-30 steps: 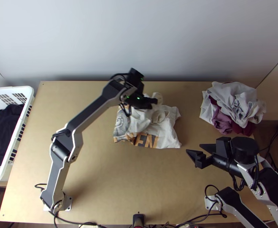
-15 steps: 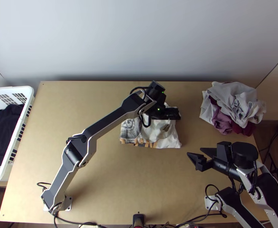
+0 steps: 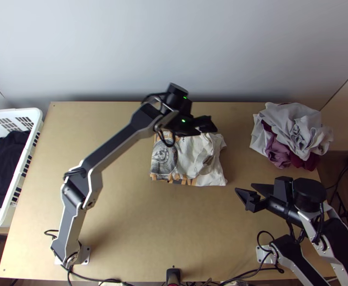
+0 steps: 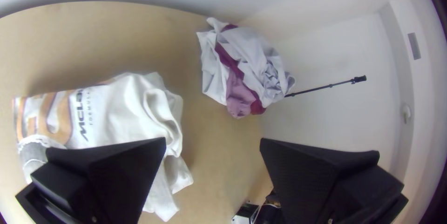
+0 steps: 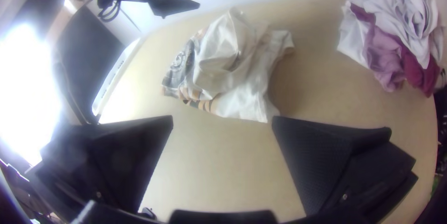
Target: Fold the t-shirt
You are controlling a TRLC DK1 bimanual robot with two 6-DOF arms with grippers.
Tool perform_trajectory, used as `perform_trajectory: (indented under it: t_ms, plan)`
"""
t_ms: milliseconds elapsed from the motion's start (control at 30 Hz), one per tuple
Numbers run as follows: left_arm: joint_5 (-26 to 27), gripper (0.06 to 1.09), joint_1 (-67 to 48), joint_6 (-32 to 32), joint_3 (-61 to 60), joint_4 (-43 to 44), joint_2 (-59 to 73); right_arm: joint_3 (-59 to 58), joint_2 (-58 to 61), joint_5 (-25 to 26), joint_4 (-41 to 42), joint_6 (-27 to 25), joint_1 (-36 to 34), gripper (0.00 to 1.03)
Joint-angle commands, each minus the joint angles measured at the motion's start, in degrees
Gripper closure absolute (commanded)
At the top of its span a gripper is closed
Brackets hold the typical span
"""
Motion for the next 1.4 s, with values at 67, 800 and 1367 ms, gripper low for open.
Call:
perform_trajectory:
  t_ms: [67,800,1367]
  plan:
    - [-0.57,0.10,9.45,8.41,-3.77,-14.56,-7.58,-3.10,2.26,-0.47,2.11,7.27,-0.55,0.04]
    - [-7.77,0.10,19.99,15.88,-38.84,-11.57,-37.29,-0.37,35.22,-8.47,21.27,3.66,-1.69,0.04]
    - [-7.68,0.10,33.79,19.22,-45.52,-12.72,-50.12,8.51,58.60,-10.40,31.64,8.50,-2.66,0.04]
